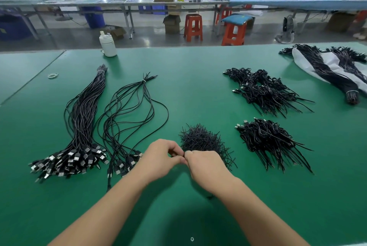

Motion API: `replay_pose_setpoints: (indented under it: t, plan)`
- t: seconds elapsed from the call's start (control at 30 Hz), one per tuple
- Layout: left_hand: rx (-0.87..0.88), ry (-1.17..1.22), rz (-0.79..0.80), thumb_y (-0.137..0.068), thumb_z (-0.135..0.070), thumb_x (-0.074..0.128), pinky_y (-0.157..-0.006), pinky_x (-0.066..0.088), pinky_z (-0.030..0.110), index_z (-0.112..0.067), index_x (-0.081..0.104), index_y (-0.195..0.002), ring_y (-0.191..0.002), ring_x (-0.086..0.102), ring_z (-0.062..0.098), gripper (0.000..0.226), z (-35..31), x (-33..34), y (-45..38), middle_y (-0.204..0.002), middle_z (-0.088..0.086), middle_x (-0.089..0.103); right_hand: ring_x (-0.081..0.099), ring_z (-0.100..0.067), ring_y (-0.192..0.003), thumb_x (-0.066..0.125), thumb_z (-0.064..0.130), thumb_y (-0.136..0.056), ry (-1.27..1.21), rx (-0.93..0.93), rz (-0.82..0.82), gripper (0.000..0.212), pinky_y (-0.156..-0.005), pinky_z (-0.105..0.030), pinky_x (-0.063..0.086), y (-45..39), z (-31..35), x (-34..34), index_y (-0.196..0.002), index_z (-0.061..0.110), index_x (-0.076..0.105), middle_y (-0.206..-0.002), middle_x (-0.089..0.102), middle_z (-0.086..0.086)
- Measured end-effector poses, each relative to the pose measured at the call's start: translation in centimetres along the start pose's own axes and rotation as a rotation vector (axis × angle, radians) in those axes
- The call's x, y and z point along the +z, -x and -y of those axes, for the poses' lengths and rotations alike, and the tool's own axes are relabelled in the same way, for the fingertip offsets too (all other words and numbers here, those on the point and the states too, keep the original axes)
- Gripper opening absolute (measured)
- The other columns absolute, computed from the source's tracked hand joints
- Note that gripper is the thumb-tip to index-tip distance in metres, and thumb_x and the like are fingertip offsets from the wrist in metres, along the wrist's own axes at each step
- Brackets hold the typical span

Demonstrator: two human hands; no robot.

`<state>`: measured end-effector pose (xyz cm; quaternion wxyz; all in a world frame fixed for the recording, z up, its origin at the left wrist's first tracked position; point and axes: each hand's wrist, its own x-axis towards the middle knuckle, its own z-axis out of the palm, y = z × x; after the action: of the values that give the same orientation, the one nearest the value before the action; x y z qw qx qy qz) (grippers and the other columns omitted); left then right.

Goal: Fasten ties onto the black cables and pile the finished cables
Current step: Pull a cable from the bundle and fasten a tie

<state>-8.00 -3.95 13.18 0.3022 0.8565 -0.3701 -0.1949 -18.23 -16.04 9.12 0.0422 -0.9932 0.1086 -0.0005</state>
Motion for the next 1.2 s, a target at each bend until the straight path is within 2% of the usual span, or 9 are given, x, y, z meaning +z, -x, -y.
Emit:
replay_pose_setpoints:
  t: [0.3,0.37,0.43,0.53,0.67,0.8,0.93,1.07,1.2]
  plan:
    - [0.120,-0.335,-0.011,-0.087,-0.024,0.061,-0.081,0.042,0.028,-0.026,0.062,-0.082,-0.087,0.062,0.017,0.006,0.0,1.0,0.2,-0.084,-0.008,0.068,0.066,-0.029,-0.090,0.038,0.035,-0.107,0.086,-0.106,0.005,0.025,-0.063,-0.037,0.036,0.0,-0.2,0.4,-0.102,0.017,0.055,-0.102,0.066,-0.003]
    - [0.136,-0.404,-0.004,-0.085,-0.026,0.061,-0.075,0.041,0.029,-0.027,0.058,-0.079,-0.082,0.060,0.019,0.006,0.2,1.1,0.1,-0.076,-0.008,0.062,0.062,-0.028,-0.100,0.043,0.039,-0.103,0.108,-0.117,-0.027,0.029,-0.077,-0.039,0.042,-0.1,-0.1,0.2,-0.106,0.016,0.060,-0.106,0.065,-0.004]
    - [0.093,-0.382,0.027,-0.083,-0.027,0.063,-0.070,0.046,0.030,-0.024,0.058,-0.076,-0.075,0.057,0.018,0.009,0.8,1.0,-0.2,-0.071,-0.008,0.060,0.056,-0.026,-0.111,0.057,0.044,-0.094,0.116,-0.150,-0.183,0.031,-0.091,-0.038,0.042,0.0,-0.6,-0.1,-0.107,0.018,0.067,-0.110,0.065,-0.002]
    - [-0.076,0.039,0.126,-0.083,-0.015,0.067,-0.063,0.044,0.029,-0.020,0.064,-0.074,-0.062,0.052,0.014,0.011,2.4,0.6,-0.7,-0.066,-0.006,0.065,0.058,-0.025,-0.115,0.076,0.027,-0.080,-0.028,-0.192,-0.464,0.016,-0.099,-0.039,0.046,0.3,-1.3,-0.1,-0.096,0.023,0.075,-0.113,0.067,0.002]
    - [-0.260,0.761,0.277,-0.089,-0.003,0.065,-0.062,0.049,0.025,-0.010,0.066,-0.083,-0.066,0.062,0.016,0.009,3.7,-0.2,-0.9,-0.078,0.011,0.072,0.063,-0.020,-0.108,0.075,0.015,-0.084,-0.293,-0.210,-0.488,0.024,-0.094,-0.033,0.052,0.7,-1.4,0.5,-0.107,0.019,0.075,-0.115,0.070,0.002]
    - [-0.312,1.042,0.358,-0.081,-0.009,0.069,-0.061,0.053,0.023,-0.010,0.064,-0.085,-0.066,0.065,0.017,0.006,3.9,-0.2,-1.1,-0.084,0.013,0.070,0.064,-0.018,-0.108,0.072,0.021,-0.088,-0.456,-0.167,-0.485,0.023,-0.096,-0.032,0.052,0.7,-1.2,-0.1,-0.111,0.018,0.076,-0.115,0.072,0.003]
    - [-0.197,1.021,0.343,-0.082,-0.008,0.068,-0.063,0.049,0.026,-0.005,0.062,-0.089,-0.069,0.065,0.022,0.010,3.8,-0.2,-1.1,-0.079,0.015,0.069,0.066,-0.013,-0.099,0.068,0.023,-0.091,-0.615,-0.067,-0.480,0.017,-0.092,-0.028,0.051,0.6,-0.8,-0.6,-0.105,0.018,0.076,-0.104,0.075,0.006]
    - [-0.004,0.811,0.167,-0.092,-0.003,0.064,-0.068,0.050,0.024,-0.005,0.061,-0.088,-0.069,0.063,0.019,0.005,3.2,0.1,-0.9,-0.076,0.011,0.069,0.071,-0.009,-0.077,0.069,0.027,-0.092,-0.957,0.203,-0.385,0.015,-0.079,-0.024,0.055,0.3,-0.2,-1.1,-0.107,0.027,0.073,-0.085,0.076,0.005]
    - [0.129,0.452,-0.037,-0.090,-0.008,0.067,-0.062,0.042,0.021,-0.012,0.063,-0.081,-0.064,0.053,0.012,0.011,2.2,0.3,-0.7,-0.067,-0.003,0.066,0.071,-0.021,-0.055,0.066,0.025,-0.094,-1.224,0.331,-0.273,0.016,-0.066,-0.038,0.057,-0.1,-0.1,-1.4,-0.100,0.037,0.057,-0.071,0.073,0.000]
